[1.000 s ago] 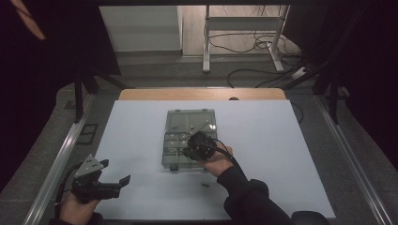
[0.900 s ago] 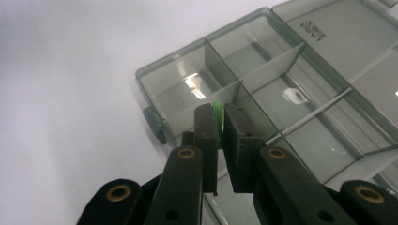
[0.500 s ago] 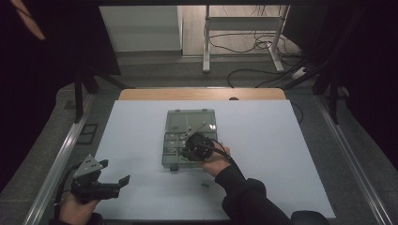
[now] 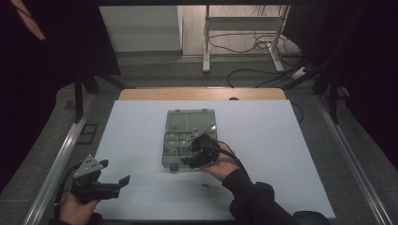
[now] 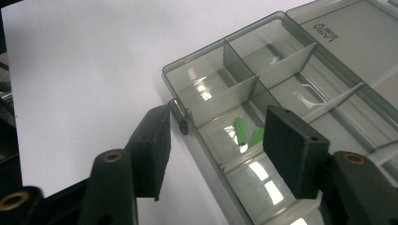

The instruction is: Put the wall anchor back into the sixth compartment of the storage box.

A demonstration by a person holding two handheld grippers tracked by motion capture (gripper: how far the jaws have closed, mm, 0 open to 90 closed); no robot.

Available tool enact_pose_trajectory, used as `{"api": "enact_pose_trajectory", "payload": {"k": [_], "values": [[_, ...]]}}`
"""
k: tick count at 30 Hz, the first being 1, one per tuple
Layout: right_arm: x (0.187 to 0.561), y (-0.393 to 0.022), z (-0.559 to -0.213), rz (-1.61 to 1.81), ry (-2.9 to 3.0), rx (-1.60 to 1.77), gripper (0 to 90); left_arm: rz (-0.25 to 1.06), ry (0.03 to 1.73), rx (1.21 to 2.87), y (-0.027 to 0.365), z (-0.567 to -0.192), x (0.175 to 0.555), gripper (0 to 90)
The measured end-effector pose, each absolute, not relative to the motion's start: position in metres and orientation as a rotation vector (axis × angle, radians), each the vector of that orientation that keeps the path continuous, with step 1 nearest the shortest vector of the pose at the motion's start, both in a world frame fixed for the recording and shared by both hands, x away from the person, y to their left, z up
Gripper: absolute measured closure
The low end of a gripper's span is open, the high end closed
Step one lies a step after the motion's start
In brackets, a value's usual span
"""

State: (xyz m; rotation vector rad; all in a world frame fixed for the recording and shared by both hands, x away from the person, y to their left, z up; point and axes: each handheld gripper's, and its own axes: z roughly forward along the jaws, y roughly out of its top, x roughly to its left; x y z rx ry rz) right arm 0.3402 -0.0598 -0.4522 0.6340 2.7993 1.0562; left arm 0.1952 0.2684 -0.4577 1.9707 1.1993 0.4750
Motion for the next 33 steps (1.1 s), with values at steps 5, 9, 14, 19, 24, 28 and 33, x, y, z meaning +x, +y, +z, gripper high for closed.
{"api": "enact_pose_trajectory", "payload": {"k": [5, 9, 14, 19, 24, 28, 33], "values": [[0.335, -0.064, -0.448, 1.079, 2.816, 0.611, 29.3, 0.474, 1.200, 1.970, 0.269, -0.458, 0.195, 4.4], [0.329, -0.068, -0.445, 1.097, 2.810, 0.581, 19.3, 0.474, 1.199, 1.969, 0.268, -0.458, 0.195, 4.4], [0.323, -0.073, -0.446, 1.061, 2.805, 0.587, 7.4, 0.474, 1.199, 1.969, 0.269, -0.458, 0.195, 4.4], [0.317, -0.076, -0.447, 1.025, 2.785, 0.582, 0.8, 0.474, 1.200, 1.967, 0.269, -0.458, 0.195, 4.4], [0.312, -0.085, -0.446, 1.011, 2.777, 0.574, 0.0, 0.471, 1.201, 1.964, 0.269, -0.458, 0.195, 4.4], [0.309, -0.091, -0.447, 0.985, 2.778, 0.585, 0.0, 0.468, 1.202, 1.962, 0.269, -0.458, 0.195, 4.4], [0.305, -0.096, -0.450, 0.957, 2.786, 0.616, 0.0, 0.469, 1.201, 1.963, 0.269, -0.457, 0.195, 4.4]]}}
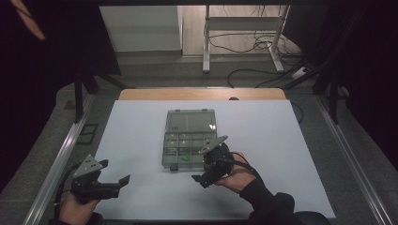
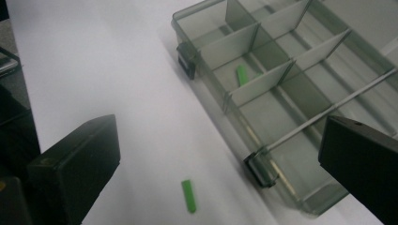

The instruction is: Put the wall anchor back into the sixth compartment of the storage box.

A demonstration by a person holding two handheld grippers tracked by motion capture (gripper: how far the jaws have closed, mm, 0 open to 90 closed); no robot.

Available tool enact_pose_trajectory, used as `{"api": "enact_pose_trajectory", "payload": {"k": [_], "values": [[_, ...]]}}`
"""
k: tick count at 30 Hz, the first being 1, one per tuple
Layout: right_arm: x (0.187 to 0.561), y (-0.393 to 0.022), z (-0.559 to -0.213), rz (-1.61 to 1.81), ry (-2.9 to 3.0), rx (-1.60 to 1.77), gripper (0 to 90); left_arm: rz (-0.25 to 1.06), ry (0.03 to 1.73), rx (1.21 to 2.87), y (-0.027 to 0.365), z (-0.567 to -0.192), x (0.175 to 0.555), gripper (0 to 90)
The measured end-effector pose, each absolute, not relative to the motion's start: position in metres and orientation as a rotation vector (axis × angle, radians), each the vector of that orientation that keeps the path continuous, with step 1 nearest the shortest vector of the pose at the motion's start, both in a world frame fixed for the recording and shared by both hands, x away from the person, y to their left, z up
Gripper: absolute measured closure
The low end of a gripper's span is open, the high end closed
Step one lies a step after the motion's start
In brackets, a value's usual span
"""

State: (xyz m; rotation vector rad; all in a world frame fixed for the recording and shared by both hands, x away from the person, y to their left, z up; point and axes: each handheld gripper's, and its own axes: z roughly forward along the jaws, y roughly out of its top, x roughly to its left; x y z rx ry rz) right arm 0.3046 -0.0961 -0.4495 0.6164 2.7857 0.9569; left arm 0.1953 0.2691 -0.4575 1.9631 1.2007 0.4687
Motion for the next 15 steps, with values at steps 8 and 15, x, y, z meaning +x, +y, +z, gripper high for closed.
{"api": "enact_pose_trajectory", "payload": {"k": [8, 15], "values": [[0.298, -0.100, -0.450, 0.921, 2.796, 0.653, 0.3, 0.468, 1.201, 1.958, 0.270, -0.458, 0.195, 4.4], [0.295, -0.107, -0.455, 0.881, 2.778, 0.689, 7.5, 0.468, 1.201, 1.958, 0.270, -0.458, 0.195, 4.4]]}}
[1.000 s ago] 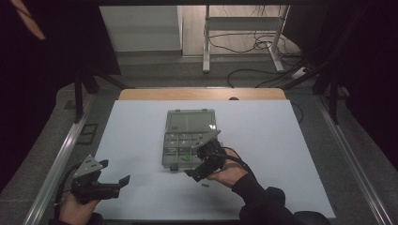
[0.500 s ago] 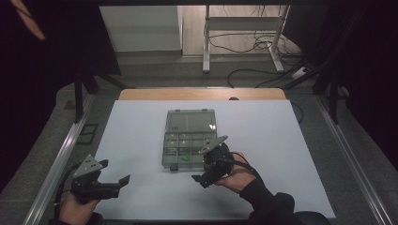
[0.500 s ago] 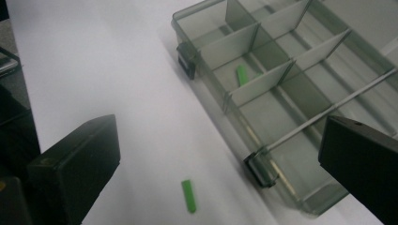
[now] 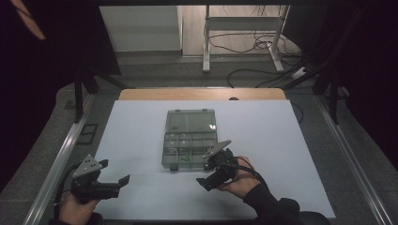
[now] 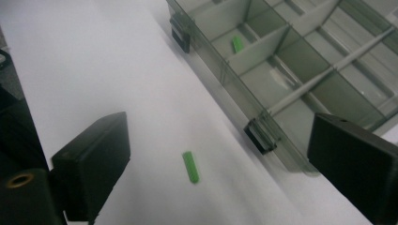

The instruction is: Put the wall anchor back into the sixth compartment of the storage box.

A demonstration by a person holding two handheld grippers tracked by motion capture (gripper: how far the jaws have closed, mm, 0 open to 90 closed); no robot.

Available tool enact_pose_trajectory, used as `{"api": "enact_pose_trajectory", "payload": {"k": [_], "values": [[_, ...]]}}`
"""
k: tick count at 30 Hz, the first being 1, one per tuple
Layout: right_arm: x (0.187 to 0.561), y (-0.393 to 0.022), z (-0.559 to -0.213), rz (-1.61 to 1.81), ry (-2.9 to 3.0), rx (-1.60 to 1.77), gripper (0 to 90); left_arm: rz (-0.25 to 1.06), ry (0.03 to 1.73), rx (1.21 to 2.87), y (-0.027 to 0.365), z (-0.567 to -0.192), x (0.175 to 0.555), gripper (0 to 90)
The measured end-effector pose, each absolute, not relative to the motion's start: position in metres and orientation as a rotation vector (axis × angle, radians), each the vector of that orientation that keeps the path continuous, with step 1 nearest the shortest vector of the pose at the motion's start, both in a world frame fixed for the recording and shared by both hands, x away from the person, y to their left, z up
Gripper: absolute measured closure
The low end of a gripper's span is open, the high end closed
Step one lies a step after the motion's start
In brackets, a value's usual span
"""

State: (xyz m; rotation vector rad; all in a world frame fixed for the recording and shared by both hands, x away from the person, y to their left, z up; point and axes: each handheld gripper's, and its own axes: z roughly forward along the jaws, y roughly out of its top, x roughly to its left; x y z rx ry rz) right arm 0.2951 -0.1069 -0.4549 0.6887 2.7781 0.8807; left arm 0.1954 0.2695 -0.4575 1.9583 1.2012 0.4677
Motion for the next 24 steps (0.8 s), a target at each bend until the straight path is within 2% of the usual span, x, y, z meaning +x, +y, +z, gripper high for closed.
{"api": "enact_pose_trajectory", "payload": {"k": [10, 12, 13, 14, 16, 18, 23, 24], "values": [[0.292, -0.106, -0.464, 0.833, 2.803, 0.666, 20.5, 0.468, 1.202, 1.959, 0.269, -0.458, 0.195, 4.4], [0.291, -0.106, -0.466, 0.823, 2.814, 0.637, 28.0, 0.467, 1.202, 1.960, 0.269, -0.458, 0.195, 4.4], [0.291, -0.106, -0.466, 0.823, 2.814, 0.637, 28.0, 0.467, 1.202, 1.960, 0.269, -0.458, 0.195, 4.4], [0.291, -0.105, -0.468, 0.816, 2.818, 0.622, 33.1, 0.467, 1.202, 1.959, 0.269, -0.458, 0.196, 4.4], [0.291, -0.105, -0.469, 0.811, 2.825, 0.617, 35.8, 0.467, 1.202, 1.960, 0.269, -0.458, 0.196, 4.4], [0.291, -0.103, -0.474, 0.787, 2.853, 0.607, 43.8, 0.467, 1.202, 1.960, 0.269, -0.458, 0.196, 4.4], [0.291, -0.099, -0.481, 0.733, 2.902, 0.559, 54.1, 0.467, 1.202, 1.959, 0.269, -0.458, 0.195, 4.4], [0.291, -0.097, -0.485, 0.700, 2.916, 0.537, 59.5, 0.466, 1.201, 1.960, 0.269, -0.458, 0.195, 4.4]]}}
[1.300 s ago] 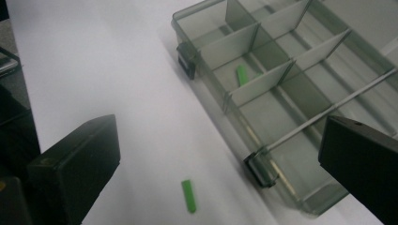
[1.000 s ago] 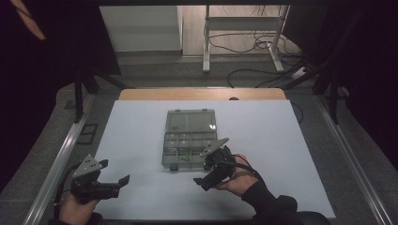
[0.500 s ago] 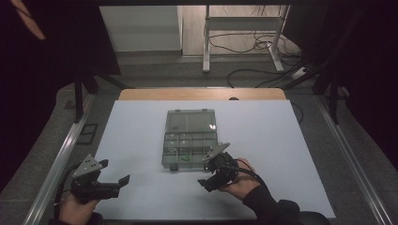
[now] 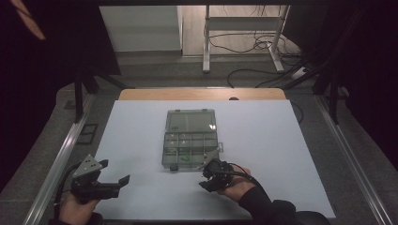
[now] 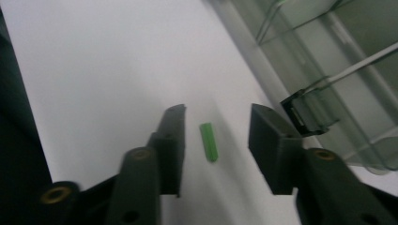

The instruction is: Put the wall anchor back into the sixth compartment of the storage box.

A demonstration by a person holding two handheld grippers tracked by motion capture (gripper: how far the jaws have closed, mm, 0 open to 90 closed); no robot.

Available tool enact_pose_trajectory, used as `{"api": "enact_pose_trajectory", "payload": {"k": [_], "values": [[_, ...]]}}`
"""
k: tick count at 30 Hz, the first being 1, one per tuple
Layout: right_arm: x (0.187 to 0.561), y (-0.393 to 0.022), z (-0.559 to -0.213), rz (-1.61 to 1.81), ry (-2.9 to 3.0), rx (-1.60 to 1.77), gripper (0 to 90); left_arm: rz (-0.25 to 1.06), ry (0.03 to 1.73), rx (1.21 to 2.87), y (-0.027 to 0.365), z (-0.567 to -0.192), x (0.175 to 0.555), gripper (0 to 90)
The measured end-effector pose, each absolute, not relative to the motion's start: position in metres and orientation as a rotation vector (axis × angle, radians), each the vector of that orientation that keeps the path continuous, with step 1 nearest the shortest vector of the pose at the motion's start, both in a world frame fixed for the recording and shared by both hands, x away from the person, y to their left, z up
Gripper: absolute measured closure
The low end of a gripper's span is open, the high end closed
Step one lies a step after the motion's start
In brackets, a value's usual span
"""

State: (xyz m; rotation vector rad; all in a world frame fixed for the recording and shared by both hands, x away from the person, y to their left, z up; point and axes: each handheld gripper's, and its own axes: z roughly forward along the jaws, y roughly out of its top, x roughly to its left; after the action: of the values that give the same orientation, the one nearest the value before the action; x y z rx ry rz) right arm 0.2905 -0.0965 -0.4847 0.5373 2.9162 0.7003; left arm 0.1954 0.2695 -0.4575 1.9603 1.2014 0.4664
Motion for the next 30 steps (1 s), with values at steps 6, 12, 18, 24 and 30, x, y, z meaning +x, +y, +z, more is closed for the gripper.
{"api": "enact_pose_trajectory", "payload": {"k": [6, 12, 18, 24, 30], "values": [[0.292, -0.093, -0.496, 0.623, 2.954, 0.514, 69.6, 0.467, 1.200, 1.960, 0.269, -0.458, 0.195, 4.4], [0.295, -0.092, -0.502, 0.572, 2.978, 0.490, 77.3, 0.468, 1.198, 1.959, 0.270, -0.458, 0.195, 4.4], [0.294, -0.090, -0.504, 0.556, 2.997, 0.476, 82.4, 0.468, 1.196, 1.960, 0.269, -0.458, 0.195, 4.4], [0.294, -0.090, -0.495, 0.642, 2.969, 0.488, 82.7, 0.466, 1.197, 1.959, 0.270, -0.458, 0.195, 4.4], [0.295, -0.091, -0.486, 0.703, 2.947, 0.498, 82.7, 0.467, 1.196, 1.960, 0.270, -0.458, 0.195, 4.4]]}}
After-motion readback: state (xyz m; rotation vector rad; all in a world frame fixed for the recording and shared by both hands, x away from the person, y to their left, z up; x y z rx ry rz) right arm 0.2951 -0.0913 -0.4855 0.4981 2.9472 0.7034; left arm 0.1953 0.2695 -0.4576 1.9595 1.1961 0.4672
